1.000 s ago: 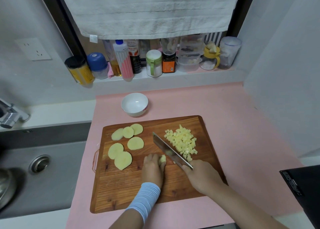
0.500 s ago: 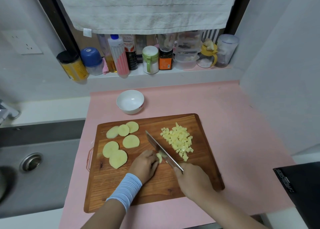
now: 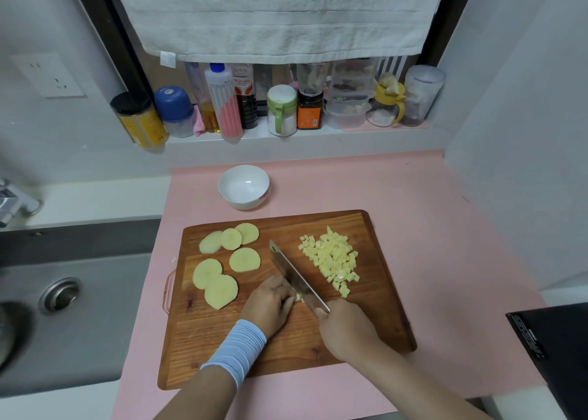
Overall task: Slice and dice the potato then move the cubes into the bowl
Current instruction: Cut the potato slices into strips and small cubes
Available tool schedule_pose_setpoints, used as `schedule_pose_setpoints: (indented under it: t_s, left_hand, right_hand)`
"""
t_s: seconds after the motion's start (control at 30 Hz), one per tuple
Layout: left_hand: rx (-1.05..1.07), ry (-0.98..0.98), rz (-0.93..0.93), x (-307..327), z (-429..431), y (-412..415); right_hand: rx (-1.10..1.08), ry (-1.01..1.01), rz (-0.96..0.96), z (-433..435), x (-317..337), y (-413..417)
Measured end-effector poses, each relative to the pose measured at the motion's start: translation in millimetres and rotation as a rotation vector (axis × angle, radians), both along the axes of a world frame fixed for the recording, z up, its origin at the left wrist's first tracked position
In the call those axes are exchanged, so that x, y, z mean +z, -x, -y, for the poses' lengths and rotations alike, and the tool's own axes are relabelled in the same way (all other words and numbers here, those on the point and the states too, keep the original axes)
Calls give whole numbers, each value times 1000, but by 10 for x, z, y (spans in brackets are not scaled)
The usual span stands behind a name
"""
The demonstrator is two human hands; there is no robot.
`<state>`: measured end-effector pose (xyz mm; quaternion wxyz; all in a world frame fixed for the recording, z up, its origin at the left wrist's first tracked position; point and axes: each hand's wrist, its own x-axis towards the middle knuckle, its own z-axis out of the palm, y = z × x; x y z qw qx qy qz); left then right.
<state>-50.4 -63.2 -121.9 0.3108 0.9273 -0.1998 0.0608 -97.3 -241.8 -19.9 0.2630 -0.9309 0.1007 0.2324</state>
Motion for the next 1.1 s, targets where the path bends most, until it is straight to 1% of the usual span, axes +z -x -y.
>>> schedule_pose_setpoints:
  t_s: [0.17, 0.33, 0.6, 0.9, 1.1]
  left_hand:
    - [25, 57, 27, -68, -29, 43]
    - [44, 65, 87, -139, -48, 128]
    - [52, 58, 33, -75, -48, 89]
    - [87, 102, 81, -95, -4, 125]
    - [109, 89, 50, -117, -30, 118]
  right_hand:
    - [13, 6, 18, -31, -1, -27]
    - [18, 15, 33, -30, 21, -8]
    - [100, 79, 193, -91, 204, 187]
    - [83, 122, 74, -72, 119, 239]
    - [63, 113, 51, -80, 55, 220]
